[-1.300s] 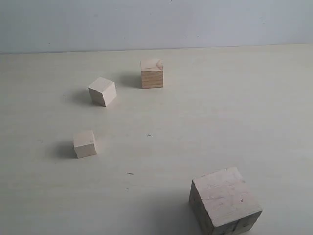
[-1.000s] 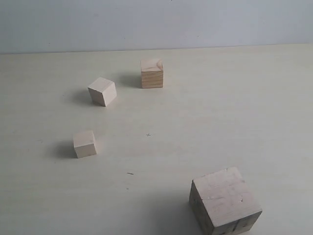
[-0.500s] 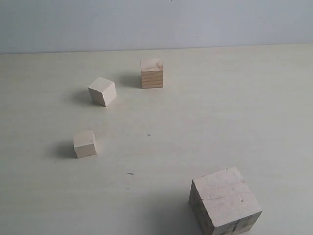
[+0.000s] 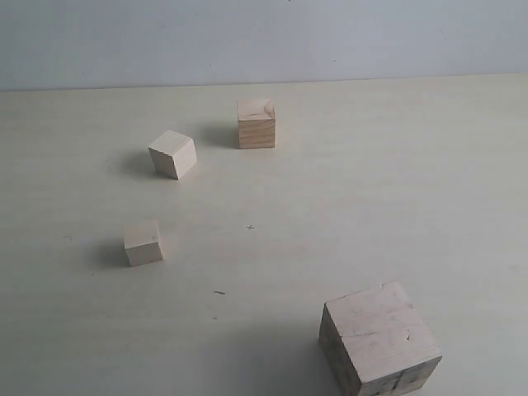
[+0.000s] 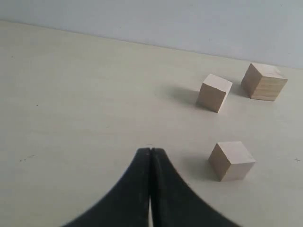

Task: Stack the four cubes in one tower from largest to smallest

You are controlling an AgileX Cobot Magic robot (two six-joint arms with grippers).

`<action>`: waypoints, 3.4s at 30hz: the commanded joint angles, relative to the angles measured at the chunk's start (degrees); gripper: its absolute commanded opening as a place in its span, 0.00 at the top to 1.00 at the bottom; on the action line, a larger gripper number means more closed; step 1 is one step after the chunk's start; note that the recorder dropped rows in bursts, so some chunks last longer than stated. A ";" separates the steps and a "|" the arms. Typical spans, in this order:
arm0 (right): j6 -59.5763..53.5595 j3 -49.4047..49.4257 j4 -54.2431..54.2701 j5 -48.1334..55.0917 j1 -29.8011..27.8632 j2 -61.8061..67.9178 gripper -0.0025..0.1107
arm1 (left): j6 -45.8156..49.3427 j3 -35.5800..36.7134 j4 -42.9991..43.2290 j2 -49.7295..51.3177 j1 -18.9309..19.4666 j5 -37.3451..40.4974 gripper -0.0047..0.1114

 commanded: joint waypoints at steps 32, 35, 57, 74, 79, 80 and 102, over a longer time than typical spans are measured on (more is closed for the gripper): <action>-81.80 -21.88 83.84 49.31 7.07 11.93 0.98 | -0.11 0.02 0.13 -0.32 -0.22 -0.07 0.96; -76.54 -21.52 82.41 52.02 13.43 8.26 0.98 | -0.11 0.02 0.13 -0.32 -0.22 -0.07 0.96; -73.87 -18.88 78.64 43.29 33.01 10.22 0.35 | -0.11 0.02 0.13 -0.32 -0.22 -0.07 0.96; -59.23 -19.85 70.86 41.77 33.01 15.27 0.11 | -0.11 0.02 0.13 -0.32 -0.22 -0.07 0.96; -57.57 -19.85 75.01 41.79 33.01 15.27 0.11 | -0.11 0.02 0.13 -0.32 -0.22 -0.07 0.96; -57.18 -19.85 75.27 42.35 33.01 15.27 0.11 | -0.11 0.02 0.13 -0.32 -0.22 -0.07 0.96; -60.64 -15.07 93.38 51.41 33.01 26.93 0.11 | -0.11 0.02 0.13 -0.32 -0.22 -0.07 0.96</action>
